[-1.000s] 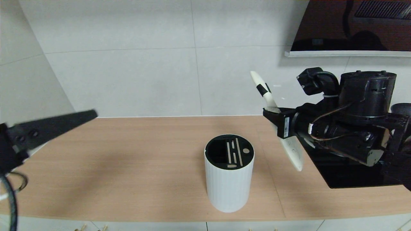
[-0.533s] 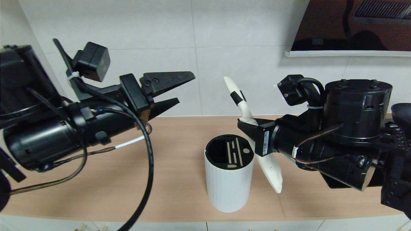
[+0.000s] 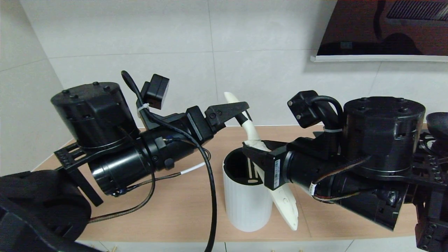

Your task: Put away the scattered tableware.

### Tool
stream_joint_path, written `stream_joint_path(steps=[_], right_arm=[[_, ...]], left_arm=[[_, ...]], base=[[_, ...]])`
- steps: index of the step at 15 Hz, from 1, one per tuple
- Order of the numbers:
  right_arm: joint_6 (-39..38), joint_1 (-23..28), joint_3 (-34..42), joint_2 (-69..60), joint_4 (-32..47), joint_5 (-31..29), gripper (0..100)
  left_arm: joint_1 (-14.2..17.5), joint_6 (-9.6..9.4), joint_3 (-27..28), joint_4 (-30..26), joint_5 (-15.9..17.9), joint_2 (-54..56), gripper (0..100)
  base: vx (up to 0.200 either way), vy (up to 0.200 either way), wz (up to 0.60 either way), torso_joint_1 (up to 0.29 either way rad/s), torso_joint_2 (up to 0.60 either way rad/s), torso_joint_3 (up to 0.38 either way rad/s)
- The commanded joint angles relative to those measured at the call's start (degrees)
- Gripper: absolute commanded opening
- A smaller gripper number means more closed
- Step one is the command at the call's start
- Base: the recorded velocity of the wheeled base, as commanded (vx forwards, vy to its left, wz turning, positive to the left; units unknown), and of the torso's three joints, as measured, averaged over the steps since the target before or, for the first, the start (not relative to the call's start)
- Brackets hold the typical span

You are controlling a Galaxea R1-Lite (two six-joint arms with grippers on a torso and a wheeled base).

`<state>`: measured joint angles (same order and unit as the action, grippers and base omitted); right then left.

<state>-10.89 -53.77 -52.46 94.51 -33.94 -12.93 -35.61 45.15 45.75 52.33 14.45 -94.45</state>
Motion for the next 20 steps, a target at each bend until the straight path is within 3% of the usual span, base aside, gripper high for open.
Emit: stream_joint_path(steps=[1,3,6,15,16,20], right_arm=[[0.0,-1.2,0.3,0.2,0.0,0.0,0],[0.0,-1.6,0.7,0.6,-0.1,0.0,0],[-0.1,-1.7,0.7,1.0,-0.7,0.1,0],[-0.1,-3.0,1.2,0.8,-0.9,-0.1,0],[-0.1,-3.0,1.2,0.8,-0.9,-0.1,0],[-0.1,-3.0,1.2,0.8,-0.9,-0.1,0]], left_arm=[[-0.6,0.02,0.0,0.3,-0.2,-1.3,100],[-1.0,-0.24,0.0,0.3,-0.4,-1.9,100],[-2.3,-3.58,0.0,0.4,-3.0,-3.5,100],[-2.5,-3.76,-0.1,3.7,-4.3,-4.2,100],[-2.5,-3.76,-0.1,3.7,-4.3,-4.2,0],[-2.3,-3.76,-0.1,3.7,-4.3,-4.7,0]], base=[[0.0,0.0,0.0,0.0,0.0,0.0],[0.0,0.0,0.0,0.0,0.0,0.0],[0.0,0.0,0.0,0.0,0.0,0.0],[0.0,0.0,0.0,0.0,0.0,0.0],[0.0,0.0,0.0,0.0,0.0,0.0],[0.0,0.0,0.0,0.0,0.0,0.0]])
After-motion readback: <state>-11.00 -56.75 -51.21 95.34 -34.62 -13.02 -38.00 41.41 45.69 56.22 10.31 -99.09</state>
